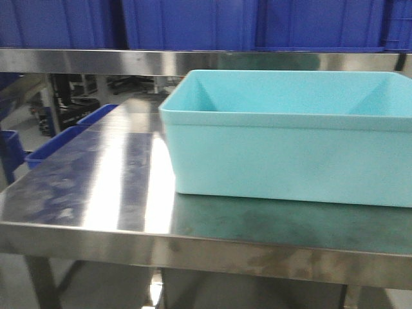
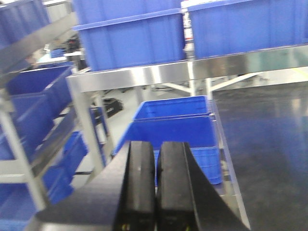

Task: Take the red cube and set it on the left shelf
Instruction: 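Drive the base to the shelf of blue bins holding the red cube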

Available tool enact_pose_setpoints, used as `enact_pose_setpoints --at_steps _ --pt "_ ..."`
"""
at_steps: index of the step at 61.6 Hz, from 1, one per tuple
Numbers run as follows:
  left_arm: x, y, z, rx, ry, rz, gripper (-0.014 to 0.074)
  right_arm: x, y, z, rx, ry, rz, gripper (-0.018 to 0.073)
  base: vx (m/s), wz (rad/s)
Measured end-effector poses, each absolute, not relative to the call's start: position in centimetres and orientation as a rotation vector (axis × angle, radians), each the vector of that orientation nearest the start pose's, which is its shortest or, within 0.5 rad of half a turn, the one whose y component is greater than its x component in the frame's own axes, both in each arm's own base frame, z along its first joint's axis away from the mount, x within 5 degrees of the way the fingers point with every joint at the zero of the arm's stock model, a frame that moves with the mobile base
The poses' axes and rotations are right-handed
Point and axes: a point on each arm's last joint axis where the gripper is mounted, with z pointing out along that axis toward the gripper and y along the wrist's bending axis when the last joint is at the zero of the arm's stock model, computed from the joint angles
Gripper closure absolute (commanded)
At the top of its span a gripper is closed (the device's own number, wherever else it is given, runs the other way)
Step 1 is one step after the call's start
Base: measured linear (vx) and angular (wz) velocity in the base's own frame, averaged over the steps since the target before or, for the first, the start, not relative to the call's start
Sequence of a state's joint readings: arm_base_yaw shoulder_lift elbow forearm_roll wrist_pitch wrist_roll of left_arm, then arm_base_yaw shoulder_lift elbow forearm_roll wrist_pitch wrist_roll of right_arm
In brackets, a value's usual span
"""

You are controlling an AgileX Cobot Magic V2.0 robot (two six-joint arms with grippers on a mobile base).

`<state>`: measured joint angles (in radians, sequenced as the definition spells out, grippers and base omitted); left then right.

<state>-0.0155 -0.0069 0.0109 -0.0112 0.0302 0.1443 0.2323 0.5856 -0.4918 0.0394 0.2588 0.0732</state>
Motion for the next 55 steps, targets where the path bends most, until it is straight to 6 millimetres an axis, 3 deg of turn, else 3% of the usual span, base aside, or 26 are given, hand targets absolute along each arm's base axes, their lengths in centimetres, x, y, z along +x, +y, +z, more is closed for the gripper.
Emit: enact_pose_setpoints --at_steps 55 --pt "5.63 -0.09 20.71 0.113 1.514 0.094 0.0491 12.11 2.96 30.77 -0.119 1.839 0.250 0.0511 -0.10 0.29"
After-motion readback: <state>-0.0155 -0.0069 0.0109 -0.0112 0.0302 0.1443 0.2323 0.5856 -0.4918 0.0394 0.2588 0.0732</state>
